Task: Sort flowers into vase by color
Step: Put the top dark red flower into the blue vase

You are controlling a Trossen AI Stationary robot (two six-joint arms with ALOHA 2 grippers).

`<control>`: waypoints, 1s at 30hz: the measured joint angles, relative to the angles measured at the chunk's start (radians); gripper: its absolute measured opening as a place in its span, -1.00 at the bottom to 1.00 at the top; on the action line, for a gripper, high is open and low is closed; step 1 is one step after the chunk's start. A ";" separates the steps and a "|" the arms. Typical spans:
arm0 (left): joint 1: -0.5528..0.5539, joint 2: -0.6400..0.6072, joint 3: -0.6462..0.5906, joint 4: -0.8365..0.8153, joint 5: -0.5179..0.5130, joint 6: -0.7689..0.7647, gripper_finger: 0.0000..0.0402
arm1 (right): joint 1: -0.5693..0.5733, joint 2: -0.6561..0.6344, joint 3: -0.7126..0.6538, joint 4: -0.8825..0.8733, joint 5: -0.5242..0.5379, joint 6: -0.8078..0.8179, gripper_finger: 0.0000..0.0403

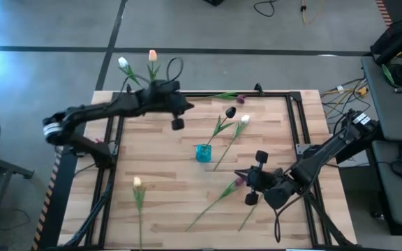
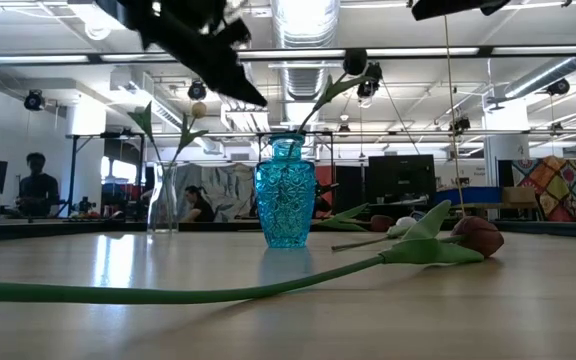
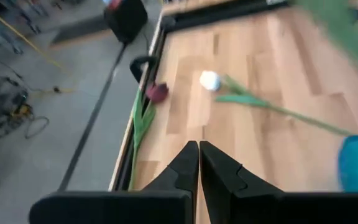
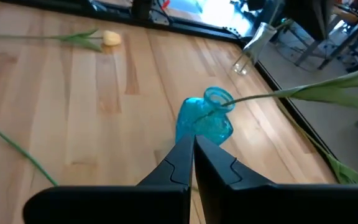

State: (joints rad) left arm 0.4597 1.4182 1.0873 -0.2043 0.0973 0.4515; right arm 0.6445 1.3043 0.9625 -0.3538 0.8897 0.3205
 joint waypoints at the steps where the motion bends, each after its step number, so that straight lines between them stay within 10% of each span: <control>1: 0.020 0.035 0.018 -0.002 0.021 0.012 -1.00 | 0.000 0.004 -0.003 0.000 -0.002 0.002 -0.95; 12: 0.183 0.315 0.083 0.034 0.121 0.056 -1.00 | 0.000 0.013 -0.014 0.000 -0.009 0.011 -0.95; 30: 0.241 0.557 0.256 -0.060 -0.033 0.065 -0.81 | -0.001 0.035 -0.015 0.023 -0.008 0.018 -0.95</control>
State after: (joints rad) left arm 0.7011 1.9751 1.3433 -0.2639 0.0642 0.5160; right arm 0.6437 1.3392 0.9478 -0.3309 0.8814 0.3390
